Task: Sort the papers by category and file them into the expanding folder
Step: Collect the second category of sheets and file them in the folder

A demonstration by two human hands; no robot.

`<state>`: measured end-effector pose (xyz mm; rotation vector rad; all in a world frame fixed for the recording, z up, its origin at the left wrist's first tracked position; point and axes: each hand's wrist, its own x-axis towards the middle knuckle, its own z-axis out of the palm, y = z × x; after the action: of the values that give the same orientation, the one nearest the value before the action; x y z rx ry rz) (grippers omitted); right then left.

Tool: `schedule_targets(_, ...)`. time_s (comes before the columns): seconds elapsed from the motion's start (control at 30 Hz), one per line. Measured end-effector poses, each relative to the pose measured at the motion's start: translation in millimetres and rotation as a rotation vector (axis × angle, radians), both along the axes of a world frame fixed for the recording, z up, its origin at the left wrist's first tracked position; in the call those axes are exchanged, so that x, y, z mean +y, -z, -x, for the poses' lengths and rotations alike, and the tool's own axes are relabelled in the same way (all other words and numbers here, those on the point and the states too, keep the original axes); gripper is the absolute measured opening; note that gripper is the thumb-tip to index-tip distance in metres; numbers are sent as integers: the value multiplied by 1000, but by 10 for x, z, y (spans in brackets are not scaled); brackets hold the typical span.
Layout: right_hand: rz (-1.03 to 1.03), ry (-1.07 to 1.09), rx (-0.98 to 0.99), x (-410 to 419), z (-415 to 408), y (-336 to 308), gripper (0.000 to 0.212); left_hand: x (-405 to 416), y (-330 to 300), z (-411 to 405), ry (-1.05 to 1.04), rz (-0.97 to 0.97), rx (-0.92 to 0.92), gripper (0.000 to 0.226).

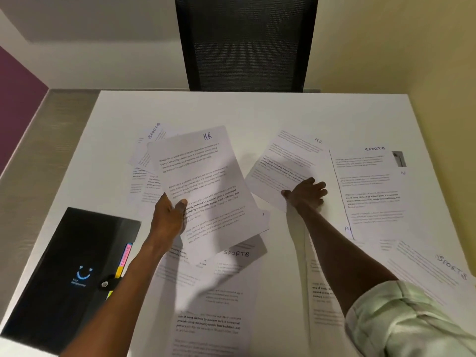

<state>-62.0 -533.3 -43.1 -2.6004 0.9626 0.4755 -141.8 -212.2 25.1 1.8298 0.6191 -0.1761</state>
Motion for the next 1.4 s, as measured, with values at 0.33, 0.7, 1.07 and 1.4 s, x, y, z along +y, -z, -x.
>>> schedule_targets(0.33,-162,149,24,-97,-87,-20,95,-24,34,8,-4,-30,2,28)
schedule_targets(0.7,-378,170,-355,-492,232,-337,18,63,-11,107,-9,-9,7,25)
schedule_targets(1.07,-917,-73,-586,-116,744,-1911,51,-217,-323,304,-30,-33,-71,44)
schedule_targets(1.4,-819,-152,-211,-29,1502,-1815,74,-574,-545,609,33,288,14,34)
